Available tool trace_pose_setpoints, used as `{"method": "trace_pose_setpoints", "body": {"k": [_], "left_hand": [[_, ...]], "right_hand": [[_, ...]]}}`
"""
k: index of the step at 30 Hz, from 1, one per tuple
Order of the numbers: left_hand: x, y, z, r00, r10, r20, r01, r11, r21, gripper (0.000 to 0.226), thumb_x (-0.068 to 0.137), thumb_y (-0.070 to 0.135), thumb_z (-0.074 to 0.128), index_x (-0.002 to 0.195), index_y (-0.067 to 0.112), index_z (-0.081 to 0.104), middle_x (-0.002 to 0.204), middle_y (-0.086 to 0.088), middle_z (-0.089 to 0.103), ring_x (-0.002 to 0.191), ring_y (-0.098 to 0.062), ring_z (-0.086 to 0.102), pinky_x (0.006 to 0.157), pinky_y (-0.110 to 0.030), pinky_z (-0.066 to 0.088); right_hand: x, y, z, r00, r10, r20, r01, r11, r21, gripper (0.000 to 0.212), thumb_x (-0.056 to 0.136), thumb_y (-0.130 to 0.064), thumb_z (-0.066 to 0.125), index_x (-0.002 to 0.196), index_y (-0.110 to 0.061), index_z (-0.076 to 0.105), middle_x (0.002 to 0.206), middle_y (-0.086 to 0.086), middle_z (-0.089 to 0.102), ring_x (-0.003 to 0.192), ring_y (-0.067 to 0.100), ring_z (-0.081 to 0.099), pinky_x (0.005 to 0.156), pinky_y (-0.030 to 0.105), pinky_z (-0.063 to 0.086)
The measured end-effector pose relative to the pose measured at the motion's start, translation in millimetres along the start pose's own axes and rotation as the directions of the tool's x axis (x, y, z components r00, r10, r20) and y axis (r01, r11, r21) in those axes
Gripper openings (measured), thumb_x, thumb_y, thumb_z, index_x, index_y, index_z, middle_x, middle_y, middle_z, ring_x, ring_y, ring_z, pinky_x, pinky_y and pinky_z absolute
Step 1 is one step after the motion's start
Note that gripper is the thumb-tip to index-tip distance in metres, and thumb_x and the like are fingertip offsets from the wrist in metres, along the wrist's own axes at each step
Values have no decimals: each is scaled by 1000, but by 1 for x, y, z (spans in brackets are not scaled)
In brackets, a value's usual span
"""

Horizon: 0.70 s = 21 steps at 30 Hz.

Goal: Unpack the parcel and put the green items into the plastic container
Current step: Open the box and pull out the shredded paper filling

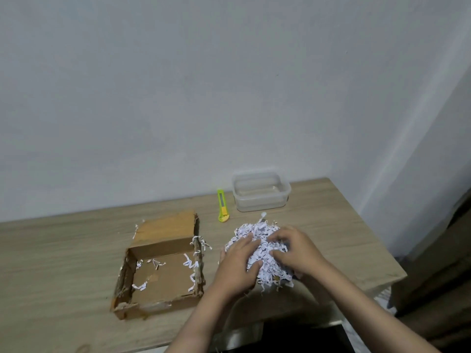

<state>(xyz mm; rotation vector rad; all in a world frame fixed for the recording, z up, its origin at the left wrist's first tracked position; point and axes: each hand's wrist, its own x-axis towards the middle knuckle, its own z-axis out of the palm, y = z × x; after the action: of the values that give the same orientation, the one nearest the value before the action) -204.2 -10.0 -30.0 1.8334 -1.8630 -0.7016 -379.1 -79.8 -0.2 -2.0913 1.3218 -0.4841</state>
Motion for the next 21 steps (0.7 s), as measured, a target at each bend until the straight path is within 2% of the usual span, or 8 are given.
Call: {"method": "trace_pose_setpoints", "body": {"k": [2, 7, 11, 13, 15, 16, 19, 21], "left_hand": [[0, -4, 9, 1000, -22, -22, 23, 999, 33, 49, 94, 40, 44, 141, 35, 36, 156, 13, 21, 144, -13, 18, 115, -55, 13], [-1, -23, 8, 993, -75, -91, 84, 992, 90, 45, 96, 40, 39, 140, 35, 38, 153, 11, 30, 141, -13, 27, 114, -54, 19], [-2, -33, -2, 989, -80, -126, 90, 993, 76, 47, 94, 34, 45, 141, 31, 39, 150, 5, 38, 138, -17, 33, 111, -48, 28], [-5, -32, -6, 979, -73, -188, 84, 995, 46, 49, 91, 30, 53, 138, 27, 44, 129, 2, 58, 123, -22, 51, 105, -47, 36], [-9, -28, -9, 965, -51, -258, 55, 998, 9, 52, 86, 26, 61, 136, 23, 48, 96, 3, 62, 99, -24, 59, 95, -47, 44], [-11, -26, -9, 956, -38, -291, 40, 999, 1, 53, 84, 25, 63, 135, 21, 48, 96, 3, 59, 98, -23, 57, 94, -45, 45], [-17, -20, -6, 916, -12, -401, 11, 1000, -5, 49, 82, 20, 67, 129, 14, 54, 120, -6, 52, 115, -22, 48, 98, -37, 42], [-20, -17, -3, 875, 42, -482, -47, 999, 1, 39, 80, 13, 67, 118, 10, 62, 114, -8, 54, 108, -23, 53, 93, -38, 47]], "right_hand": [[-4, 8, 12, 999, -15, 30, 17, 996, -88, 28, 78, -26, 69, 105, -27, 68, 106, -7, 56, 109, 14, 52, 95, 32, 44], [-10, 31, 11, 999, -19, -44, 13, 993, -115, 18, 81, -22, 66, 98, -23, 72, 93, -10, 54, 102, 17, 54, 84, 27, 41], [-15, 47, 3, 996, 22, -87, -33, 991, -128, 17, 81, -19, 66, 97, -20, 73, 97, 0, 63, 100, 21, 58, 83, 30, 44], [-16, 49, -1, 993, 29, -116, -40, 994, -100, 18, 80, -17, 67, 97, -18, 73, 101, 3, 65, 98, 20, 59, 86, 30, 45], [-18, 44, -4, 986, 30, -164, -40, 998, -57, 21, 78, -13, 66, 97, -19, 72, 101, 1, 65, 94, 17, 60, 86, 31, 48], [-19, 40, -4, 979, 26, -202, -35, 999, -39, 23, 77, -10, 64, 97, -19, 71, 101, 0, 64, 92, 16, 60, 86, 32, 48], [-20, 25, 0, 944, -13, -329, 13, 1000, -2, 23, 79, -3, 58, 93, -15, 71, 97, 1, 63, 87, 16, 57, 82, 32, 46], [-21, 12, 6, 939, -62, -339, 71, 997, 16, 21, 80, 1, 56, 89, -11, 71, 92, 4, 65, 79, 17, 56, 76, 30, 46]]}}
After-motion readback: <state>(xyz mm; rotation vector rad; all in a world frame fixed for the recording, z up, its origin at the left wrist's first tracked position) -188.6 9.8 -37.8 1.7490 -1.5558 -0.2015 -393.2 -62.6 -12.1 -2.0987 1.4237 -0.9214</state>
